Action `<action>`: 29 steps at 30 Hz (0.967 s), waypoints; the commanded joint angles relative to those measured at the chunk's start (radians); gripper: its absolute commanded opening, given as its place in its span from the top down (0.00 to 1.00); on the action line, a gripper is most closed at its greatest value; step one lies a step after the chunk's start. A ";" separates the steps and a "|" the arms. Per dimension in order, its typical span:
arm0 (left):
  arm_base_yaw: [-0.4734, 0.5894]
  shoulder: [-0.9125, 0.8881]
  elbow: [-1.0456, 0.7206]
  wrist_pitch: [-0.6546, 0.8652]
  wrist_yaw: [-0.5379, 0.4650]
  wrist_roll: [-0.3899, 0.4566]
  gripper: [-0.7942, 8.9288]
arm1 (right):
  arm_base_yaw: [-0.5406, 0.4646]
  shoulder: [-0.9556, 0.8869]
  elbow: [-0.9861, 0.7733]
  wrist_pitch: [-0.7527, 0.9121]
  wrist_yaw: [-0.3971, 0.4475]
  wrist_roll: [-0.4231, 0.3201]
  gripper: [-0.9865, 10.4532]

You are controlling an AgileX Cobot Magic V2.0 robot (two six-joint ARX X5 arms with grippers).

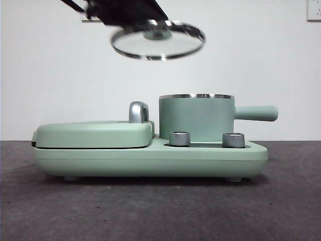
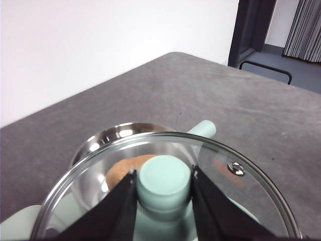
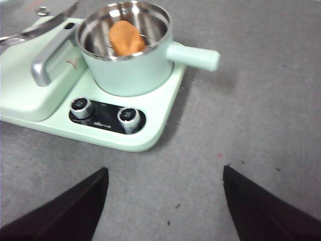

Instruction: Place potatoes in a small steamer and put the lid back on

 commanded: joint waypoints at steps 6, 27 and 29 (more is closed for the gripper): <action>-0.018 0.223 0.214 0.063 -0.009 0.007 0.91 | 0.006 -0.003 0.006 -0.045 0.015 0.022 0.61; -0.020 0.563 0.454 0.090 0.004 0.069 0.91 | 0.006 -0.003 0.006 -0.111 0.093 0.022 0.61; -0.021 0.563 0.454 0.064 0.005 0.069 0.91 | 0.006 -0.003 0.006 -0.110 0.093 0.022 0.61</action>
